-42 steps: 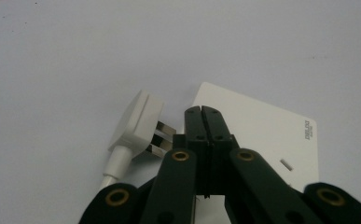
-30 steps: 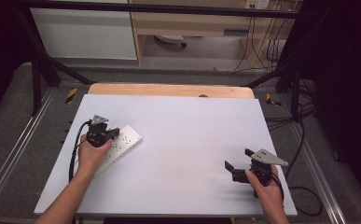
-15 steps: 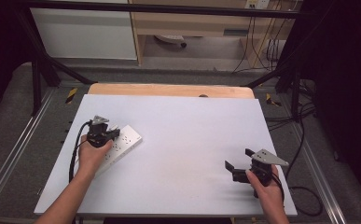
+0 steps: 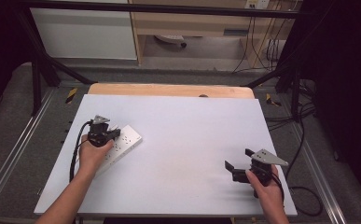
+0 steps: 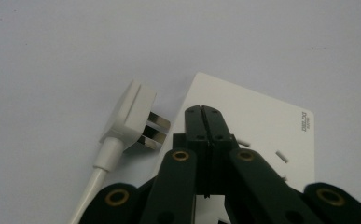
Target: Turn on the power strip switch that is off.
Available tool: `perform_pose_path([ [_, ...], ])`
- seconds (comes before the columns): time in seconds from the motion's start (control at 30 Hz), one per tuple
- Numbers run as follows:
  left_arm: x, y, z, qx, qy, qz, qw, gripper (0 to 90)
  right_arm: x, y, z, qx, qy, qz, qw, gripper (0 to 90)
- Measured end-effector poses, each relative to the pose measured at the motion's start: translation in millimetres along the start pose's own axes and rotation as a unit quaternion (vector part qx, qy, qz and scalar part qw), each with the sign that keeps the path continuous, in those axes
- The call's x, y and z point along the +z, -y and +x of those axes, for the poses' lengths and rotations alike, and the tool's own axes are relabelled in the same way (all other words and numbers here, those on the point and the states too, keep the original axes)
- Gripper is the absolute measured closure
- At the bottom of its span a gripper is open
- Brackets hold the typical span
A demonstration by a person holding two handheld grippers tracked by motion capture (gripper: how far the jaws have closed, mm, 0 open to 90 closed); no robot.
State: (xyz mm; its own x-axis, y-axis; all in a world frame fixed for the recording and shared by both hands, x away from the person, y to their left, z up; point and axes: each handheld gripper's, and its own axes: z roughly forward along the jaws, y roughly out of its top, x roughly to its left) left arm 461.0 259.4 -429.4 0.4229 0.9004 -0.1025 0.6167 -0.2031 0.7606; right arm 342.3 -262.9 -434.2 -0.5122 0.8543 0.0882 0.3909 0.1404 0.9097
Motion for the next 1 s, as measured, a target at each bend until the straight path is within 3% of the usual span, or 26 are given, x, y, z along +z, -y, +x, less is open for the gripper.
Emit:
perform_pose_path([
  [0.7, -1.5, 0.1, 1.5, 0.001, -0.010, 0.013, 0.9999, 90.0, -0.3, 0.1, -0.4, 0.000, 0.000, 0.001, 1.0000, 2.0],
  [1.0, -0.2, 1.3, -0.6, 0.012, 0.002, -0.012, 0.9998, 90.0, -0.1, -0.1, -1.1, 0.000, 0.002, 0.000, 1.0000, 1.9],
])
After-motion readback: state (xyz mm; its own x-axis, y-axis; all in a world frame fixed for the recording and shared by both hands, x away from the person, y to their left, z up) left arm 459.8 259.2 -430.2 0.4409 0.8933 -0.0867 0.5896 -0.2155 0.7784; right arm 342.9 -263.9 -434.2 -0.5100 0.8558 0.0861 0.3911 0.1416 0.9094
